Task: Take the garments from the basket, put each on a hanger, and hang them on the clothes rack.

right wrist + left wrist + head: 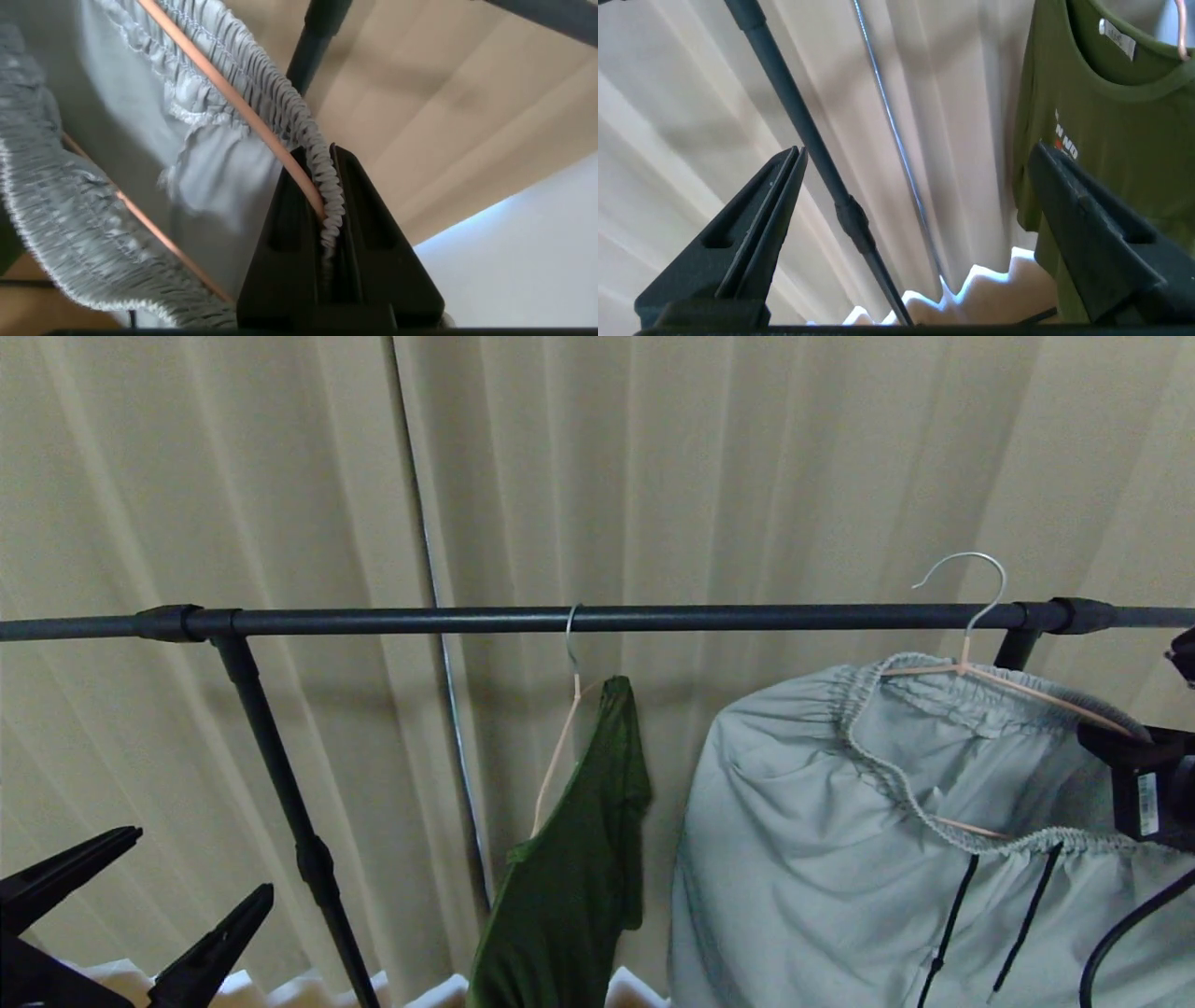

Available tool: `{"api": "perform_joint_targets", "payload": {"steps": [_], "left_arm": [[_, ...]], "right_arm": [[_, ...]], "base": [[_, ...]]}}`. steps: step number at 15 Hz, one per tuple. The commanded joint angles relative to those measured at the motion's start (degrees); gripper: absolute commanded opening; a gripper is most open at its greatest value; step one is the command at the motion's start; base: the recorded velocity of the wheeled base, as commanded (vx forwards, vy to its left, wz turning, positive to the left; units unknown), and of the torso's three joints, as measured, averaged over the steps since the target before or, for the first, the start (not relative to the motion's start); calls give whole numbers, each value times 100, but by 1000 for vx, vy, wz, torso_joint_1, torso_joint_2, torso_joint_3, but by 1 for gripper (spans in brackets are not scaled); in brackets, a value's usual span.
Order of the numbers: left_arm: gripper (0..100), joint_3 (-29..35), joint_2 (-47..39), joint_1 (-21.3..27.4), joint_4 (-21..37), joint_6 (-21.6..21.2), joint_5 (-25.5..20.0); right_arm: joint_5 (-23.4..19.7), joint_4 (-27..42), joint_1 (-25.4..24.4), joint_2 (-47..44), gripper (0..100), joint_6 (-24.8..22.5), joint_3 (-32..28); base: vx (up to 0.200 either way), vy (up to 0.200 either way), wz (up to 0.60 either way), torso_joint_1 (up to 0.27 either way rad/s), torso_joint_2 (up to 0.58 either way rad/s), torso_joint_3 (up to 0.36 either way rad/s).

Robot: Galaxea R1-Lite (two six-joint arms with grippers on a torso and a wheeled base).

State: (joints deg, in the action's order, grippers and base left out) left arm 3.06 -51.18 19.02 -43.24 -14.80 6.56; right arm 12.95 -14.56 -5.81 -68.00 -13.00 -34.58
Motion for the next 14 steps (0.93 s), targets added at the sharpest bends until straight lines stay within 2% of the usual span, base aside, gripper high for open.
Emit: {"api": "perform_joint_targets", "payload": {"steps": [1,5,10,14], "left_arm": [[100,2,-6,-3,0,3,3],[100,2,-6,-3,0,3,3],[100,2,-6,-3,0,3,3],[100,2,-6,-12,0,3,3]], "right_arm": [[120,-100,-25,-697,0,-1,-198],[349,-118,-253,-1005,0,-1,-198],[375,-118,-623,-1022,0,8,-163],[375,-118,-675,-996,0,8,-127]], "base": [[0,0,0,0,0,0],[0,0,0,0,0,0],[0,0,0,0,0,0],[0,0,0,0,0,0]]}}
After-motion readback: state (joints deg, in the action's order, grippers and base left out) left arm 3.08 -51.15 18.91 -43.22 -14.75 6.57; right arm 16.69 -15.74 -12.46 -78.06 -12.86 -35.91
